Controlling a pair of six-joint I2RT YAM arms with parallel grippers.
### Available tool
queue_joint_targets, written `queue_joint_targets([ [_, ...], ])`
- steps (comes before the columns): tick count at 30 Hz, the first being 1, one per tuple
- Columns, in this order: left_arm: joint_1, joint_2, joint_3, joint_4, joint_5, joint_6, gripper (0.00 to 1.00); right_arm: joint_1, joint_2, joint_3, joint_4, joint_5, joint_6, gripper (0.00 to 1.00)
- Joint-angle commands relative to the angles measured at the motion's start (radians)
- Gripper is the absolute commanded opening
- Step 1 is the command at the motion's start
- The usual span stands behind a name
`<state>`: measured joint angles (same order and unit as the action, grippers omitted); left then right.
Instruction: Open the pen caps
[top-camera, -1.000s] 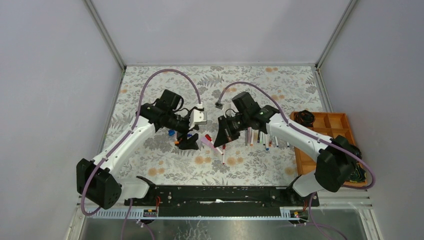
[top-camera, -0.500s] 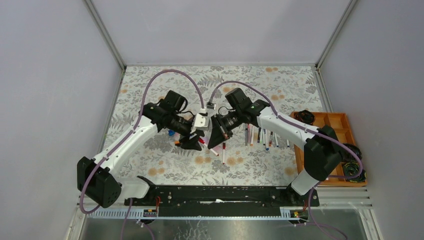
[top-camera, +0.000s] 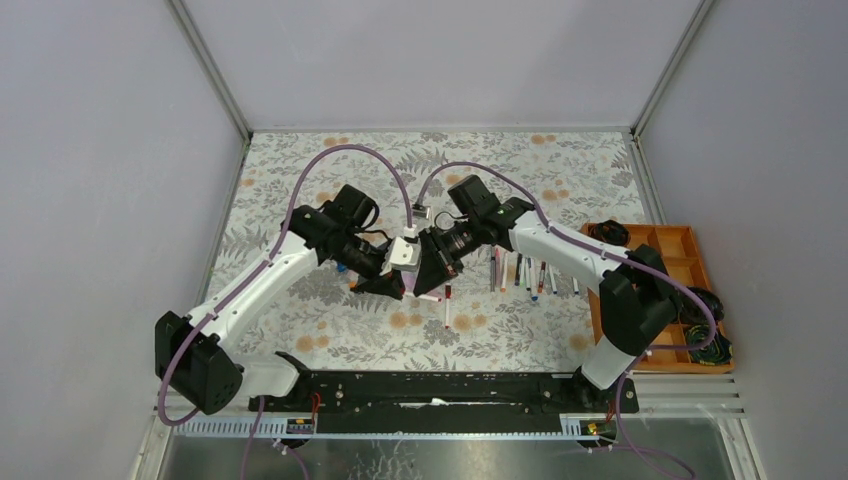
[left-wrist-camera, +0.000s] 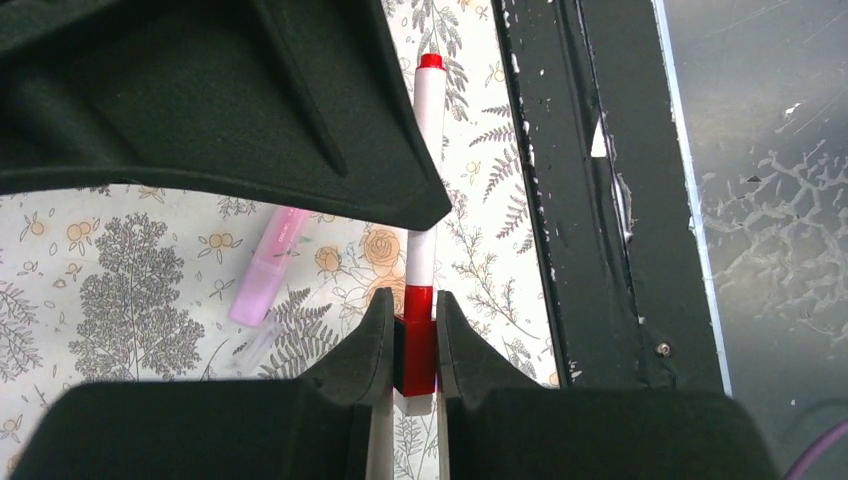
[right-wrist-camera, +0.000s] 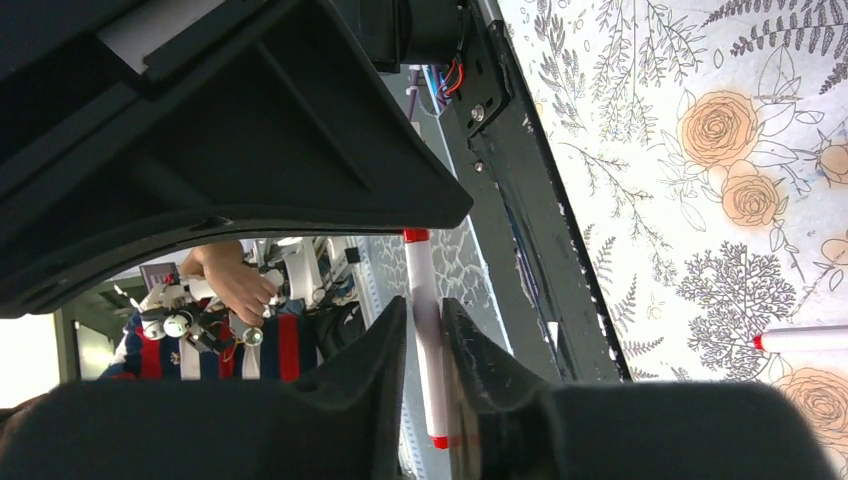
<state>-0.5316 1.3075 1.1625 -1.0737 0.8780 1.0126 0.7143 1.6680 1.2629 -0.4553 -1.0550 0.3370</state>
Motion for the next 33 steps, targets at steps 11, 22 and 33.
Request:
queue_joint_targets([
  [11, -0.017, 0.0, 0.031, 0.008, -0.072, 0.028, 0.04, 0.083, 0.046, 0.008, 0.084, -0.002, 0.092, 0.05],
  [22, -0.013, 0.008, 0.028, -0.074, -0.324, 0.175, 0.0, 0.002, -0.114, -0.165, -0.001, 0.091, 0.074, 0.0],
  [33, 0.189, 0.112, 0.083, -0.057, -0.451, 0.309, 0.0, -0.053, -0.228, -0.261, -0.102, 0.173, 0.052, 0.0],
])
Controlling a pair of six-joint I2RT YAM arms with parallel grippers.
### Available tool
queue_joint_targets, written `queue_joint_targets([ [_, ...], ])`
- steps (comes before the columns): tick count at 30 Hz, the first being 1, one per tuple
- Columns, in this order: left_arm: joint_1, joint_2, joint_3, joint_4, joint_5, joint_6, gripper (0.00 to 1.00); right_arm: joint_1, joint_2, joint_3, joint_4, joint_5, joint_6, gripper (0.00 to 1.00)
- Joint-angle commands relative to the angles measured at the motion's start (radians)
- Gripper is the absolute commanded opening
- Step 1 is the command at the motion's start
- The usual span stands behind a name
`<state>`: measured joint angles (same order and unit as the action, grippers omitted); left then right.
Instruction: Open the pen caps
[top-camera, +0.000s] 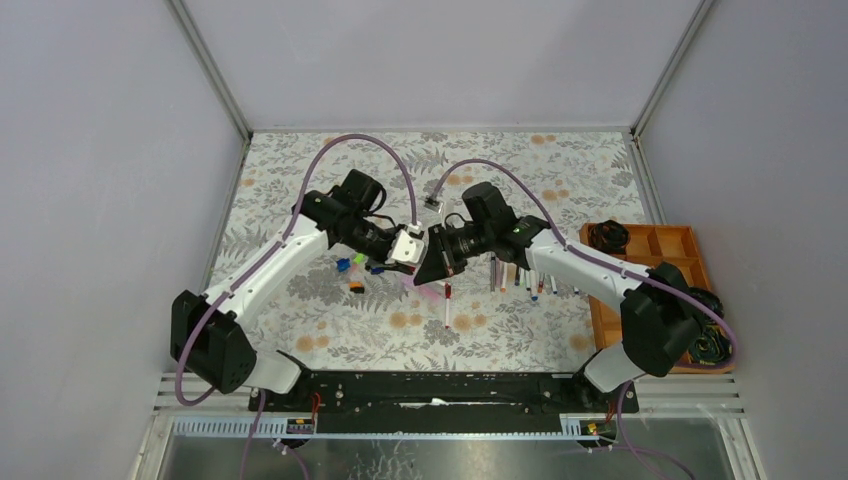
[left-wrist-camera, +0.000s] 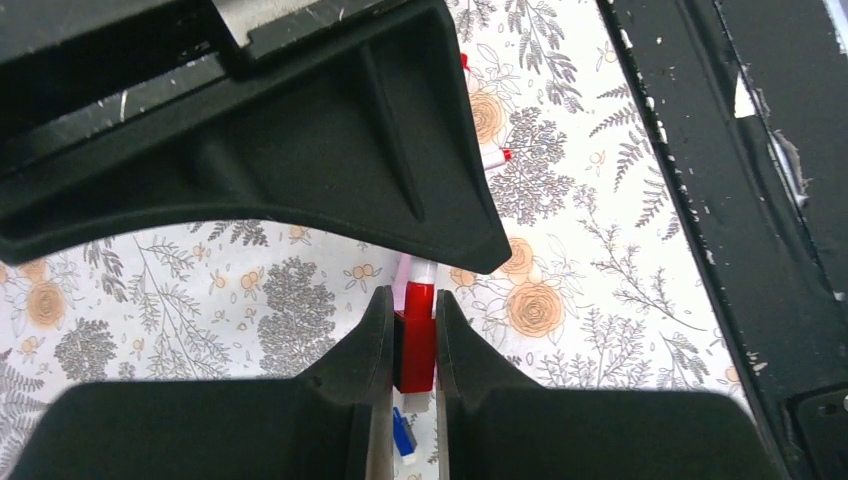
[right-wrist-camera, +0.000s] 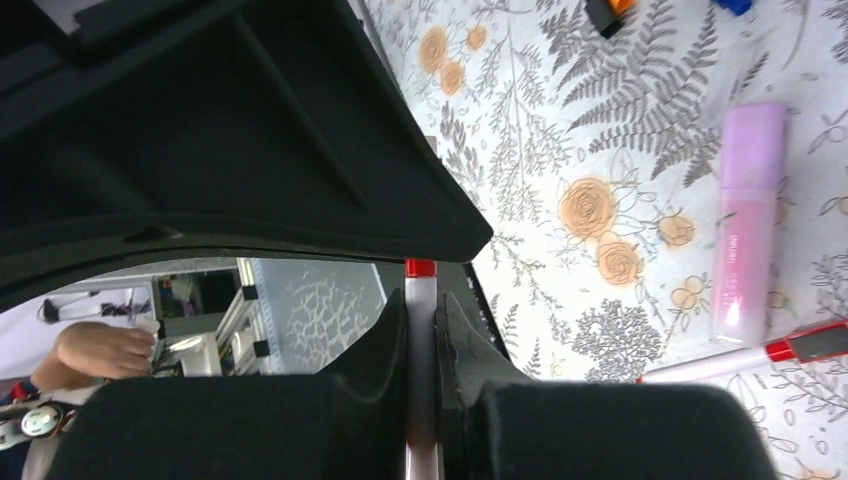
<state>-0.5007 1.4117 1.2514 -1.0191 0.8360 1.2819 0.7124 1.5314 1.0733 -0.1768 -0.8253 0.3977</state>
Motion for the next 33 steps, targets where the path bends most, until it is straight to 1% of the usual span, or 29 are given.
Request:
queue_joint_targets([
  [1, 0.159, 0.003, -0.023, -0.096, -0.419, 0.041, 0.0, -0.055, -0.092, -0.068, -0.392, -0.051, -0.014, 0.0],
  [4, 0.159, -0.009, -0.067, -0.049, -0.463, 0.047, 0.0, -0.062, -0.086, -0.06, -0.413, -0.043, -0.023, 0.0],
  [9, 0.169, -0.023, -0.086, -0.052, -0.531, 0.084, 0.0, -0.061, -0.097, -0.068, -0.461, -0.023, -0.032, 0.0],
  [15, 0.179, -0.053, -0.12, -0.087, -0.624, 0.172, 0.0, -0.061, -0.194, -0.138, -0.507, -0.015, -0.007, 0.0],
  [18, 0.179, -0.067, -0.117, -0.082, -0.603, 0.176, 0.0, -0.061, -0.231, -0.135, -0.51, 0.005, 0.005, 0.0],
  [19, 0.179, -0.062, -0.105, -0.071, -0.567, 0.152, 0.0, -0.064, -0.237, -0.121, -0.505, 0.042, 0.013, 0.0],
  [20, 0.179, -0.054, -0.092, -0.053, -0.522, 0.116, 0.0, -0.07, -0.24, -0.104, -0.5, 0.118, 0.03, 0.0],
  [22, 0.179, -0.029, -0.077, 0.009, -0.421, 0.01, 0.0, -0.099, -0.232, -0.07, -0.5, 0.327, 0.056, 0.0],
  [23, 0.179, -0.01, -0.079, 0.052, -0.393, -0.051, 0.0, -0.109, -0.222, -0.054, -0.509, 0.453, 0.067, 0.0],
  [25, 0.179, 0.022, -0.094, 0.111, -0.352, -0.136, 0.0, -0.13, -0.214, -0.039, -0.507, 0.64, 0.089, 0.0],
  [28, 0.179, 0.051, -0.152, 0.209, -0.324, -0.225, 0.0, -0.164, -0.222, -0.067, -0.451, 0.831, 0.129, 0.0],
  [30, 0.179, 0.073, -0.196, 0.285, -0.334, -0.262, 0.0, -0.184, -0.221, -0.094, -0.406, 0.949, 0.146, 0.0],
  [33, 0.179, 0.132, -0.231, 0.367, -0.379, -0.299, 0.01, -0.216, -0.19, -0.13, -0.332, 1.053, 0.152, 0.0],
])
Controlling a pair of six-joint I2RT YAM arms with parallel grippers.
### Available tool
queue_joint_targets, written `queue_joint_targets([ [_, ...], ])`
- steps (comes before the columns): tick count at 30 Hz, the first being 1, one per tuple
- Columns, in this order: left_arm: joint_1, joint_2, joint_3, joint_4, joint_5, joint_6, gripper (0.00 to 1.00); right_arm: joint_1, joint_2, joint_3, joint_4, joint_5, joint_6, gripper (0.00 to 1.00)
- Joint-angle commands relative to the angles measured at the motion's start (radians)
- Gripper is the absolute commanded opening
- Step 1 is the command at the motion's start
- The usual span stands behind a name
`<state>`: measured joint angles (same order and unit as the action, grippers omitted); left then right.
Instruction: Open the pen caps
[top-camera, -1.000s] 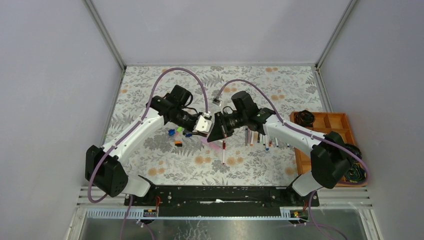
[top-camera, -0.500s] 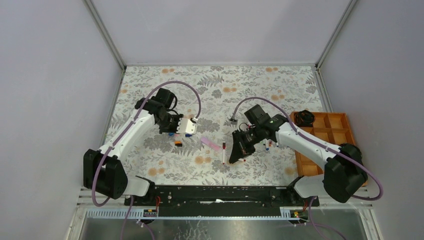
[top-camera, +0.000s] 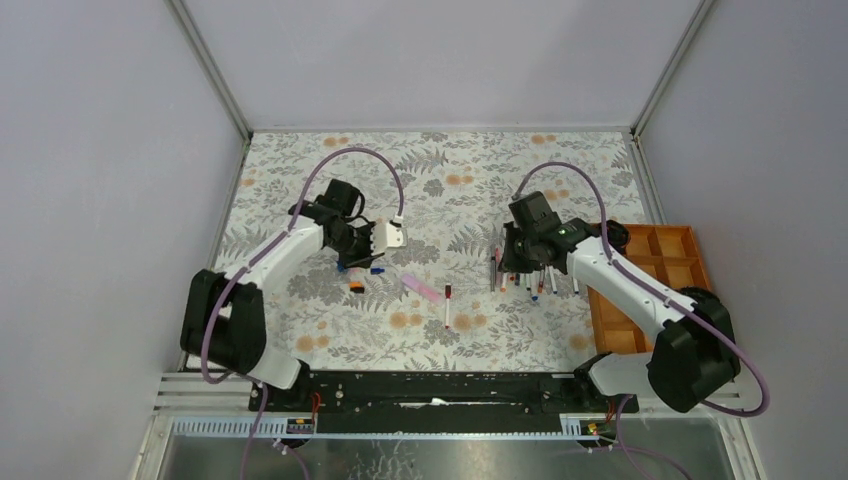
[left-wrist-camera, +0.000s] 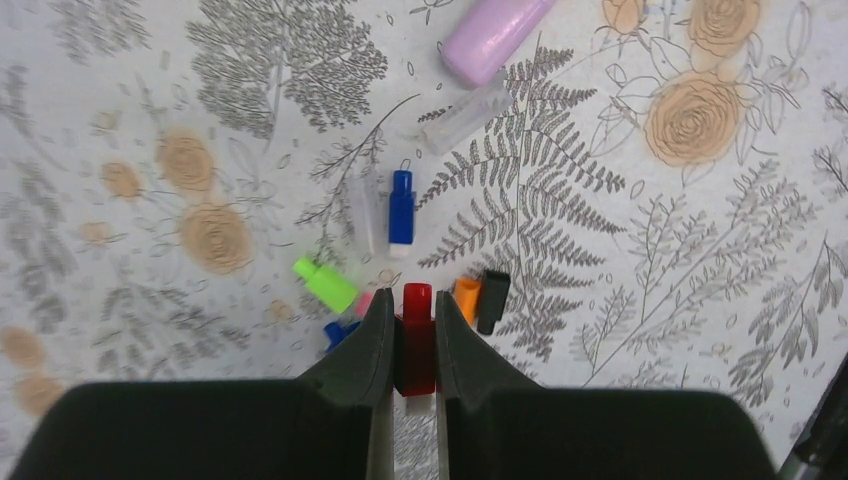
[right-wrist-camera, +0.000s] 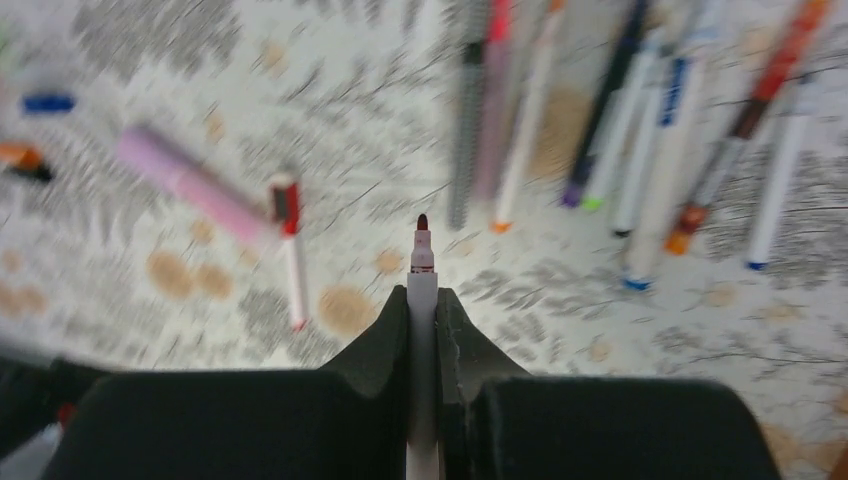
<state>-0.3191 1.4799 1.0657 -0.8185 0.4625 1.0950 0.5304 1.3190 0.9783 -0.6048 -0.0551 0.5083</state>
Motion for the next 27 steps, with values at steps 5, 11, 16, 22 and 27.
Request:
queue_joint_targets([
  [5, -0.003, 0.162, -0.028, 0.192, -0.054, -0.17, 0.09, -0.045, 0.137, -0.021, 0.168, 0.39, 0.028, 0.0],
  [11, -0.003, 0.176, -0.034, 0.191, -0.061, -0.181, 0.29, -0.046, 0.261, 0.012, 0.228, 0.428, 0.006, 0.13],
  [16, -0.003, 0.161, -0.044, 0.167, -0.034, -0.184, 0.4, -0.047, 0.339, 0.032, 0.243, 0.429, -0.003, 0.19],
  [22, -0.003, 0.141, 0.035, 0.073, 0.022, -0.21, 0.44, -0.047, 0.349, 0.024, 0.244, 0.422, -0.003, 0.26],
  [27, -0.001, 0.093, 0.18, -0.028, 0.113, -0.29, 0.46, -0.046, 0.317, 0.037, 0.223, 0.423, -0.006, 0.4],
])
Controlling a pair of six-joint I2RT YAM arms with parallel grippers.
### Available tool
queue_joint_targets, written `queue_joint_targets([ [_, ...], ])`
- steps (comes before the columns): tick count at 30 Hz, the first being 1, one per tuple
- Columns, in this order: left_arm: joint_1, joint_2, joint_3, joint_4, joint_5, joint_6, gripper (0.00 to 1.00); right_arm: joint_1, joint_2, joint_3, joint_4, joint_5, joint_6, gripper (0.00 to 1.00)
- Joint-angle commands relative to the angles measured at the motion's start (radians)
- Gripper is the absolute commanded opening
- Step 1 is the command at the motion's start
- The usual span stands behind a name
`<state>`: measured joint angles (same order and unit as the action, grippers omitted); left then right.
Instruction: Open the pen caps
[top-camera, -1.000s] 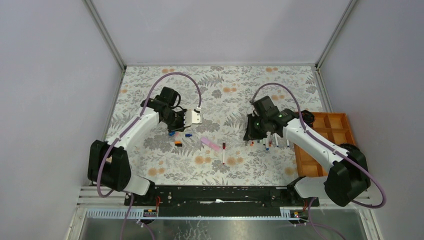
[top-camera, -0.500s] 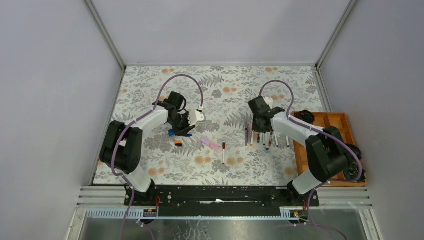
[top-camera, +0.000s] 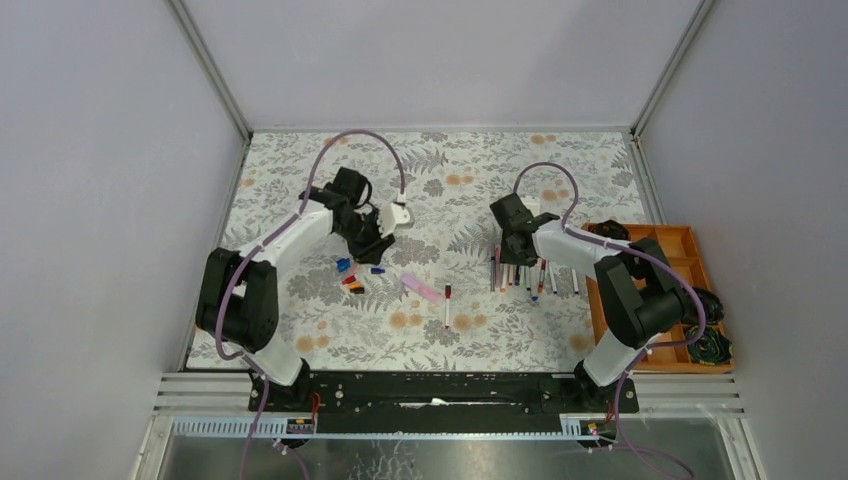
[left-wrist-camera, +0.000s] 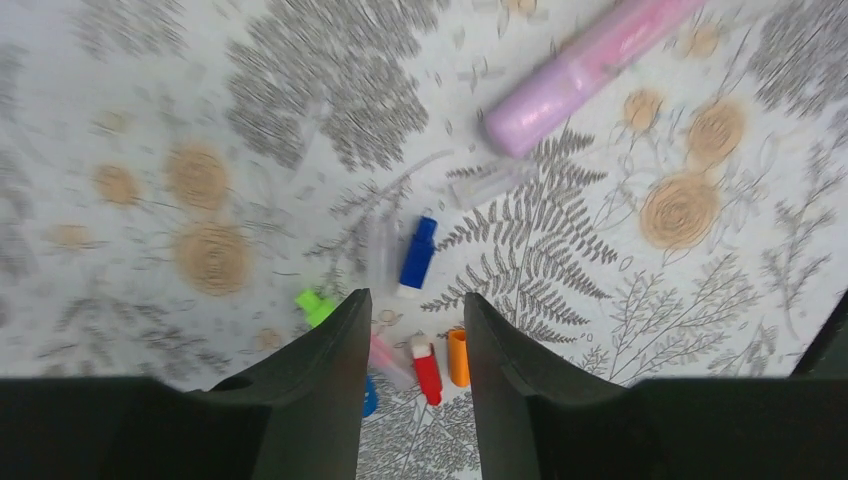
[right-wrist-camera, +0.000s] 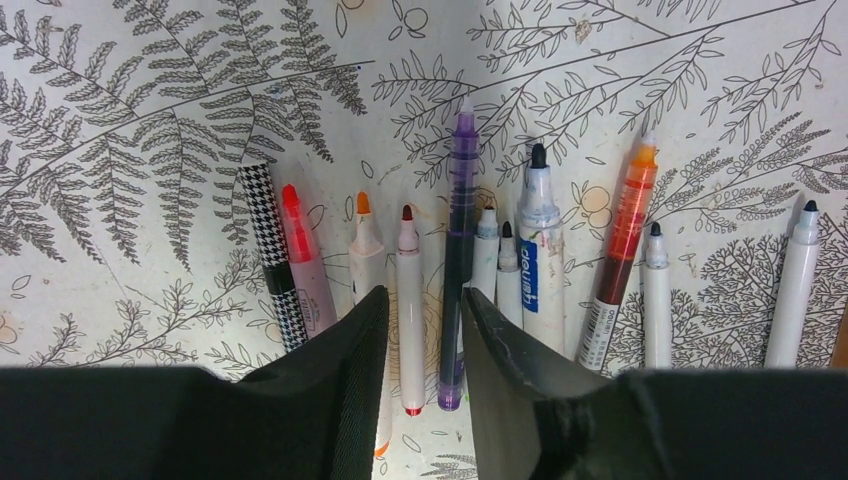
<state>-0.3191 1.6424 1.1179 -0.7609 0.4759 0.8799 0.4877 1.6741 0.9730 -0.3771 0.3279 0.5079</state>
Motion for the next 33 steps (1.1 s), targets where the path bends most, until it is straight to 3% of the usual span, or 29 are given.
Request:
queue_joint_targets([
  [1, -0.001, -0.077, 0.158, -0.11, 0.111, -0.096, 0.47, -0.004, -0.051, 0.049, -0.014, 0.036, -0.005, 0.41],
  [6, 0.002, -0.117, 0.28, -0.193, 0.113, -0.161, 0.57, 0.014, -0.139, 0.061, -0.034, -0.023, 0.001, 0.43],
  [12, 0.032, -0.199, 0.288, -0.191, 0.101, -0.215, 0.66, 0.226, -0.179, 0.067, -0.039, -0.041, 0.023, 0.52],
  [18, 0.119, -0.218, 0.286, -0.172, 0.088, -0.256, 0.74, 0.432, -0.095, 0.089, -0.035, -0.077, 0.08, 0.56],
  [21, 0.139, -0.215, 0.309, -0.208, 0.087, -0.234, 0.77, 0.514, -0.041, 0.113, -0.064, -0.048, 0.094, 0.64],
  [23, 0.14, -0.231, 0.302, -0.205, 0.079, -0.228, 0.96, 0.557, -0.017, 0.116, -0.069, -0.031, 0.1, 0.67],
  [33, 0.14, -0.259, 0.31, -0.243, 0.087, -0.196, 0.98, 0.574, 0.035, 0.039, -0.029, -0.013, 0.106, 0.57],
])
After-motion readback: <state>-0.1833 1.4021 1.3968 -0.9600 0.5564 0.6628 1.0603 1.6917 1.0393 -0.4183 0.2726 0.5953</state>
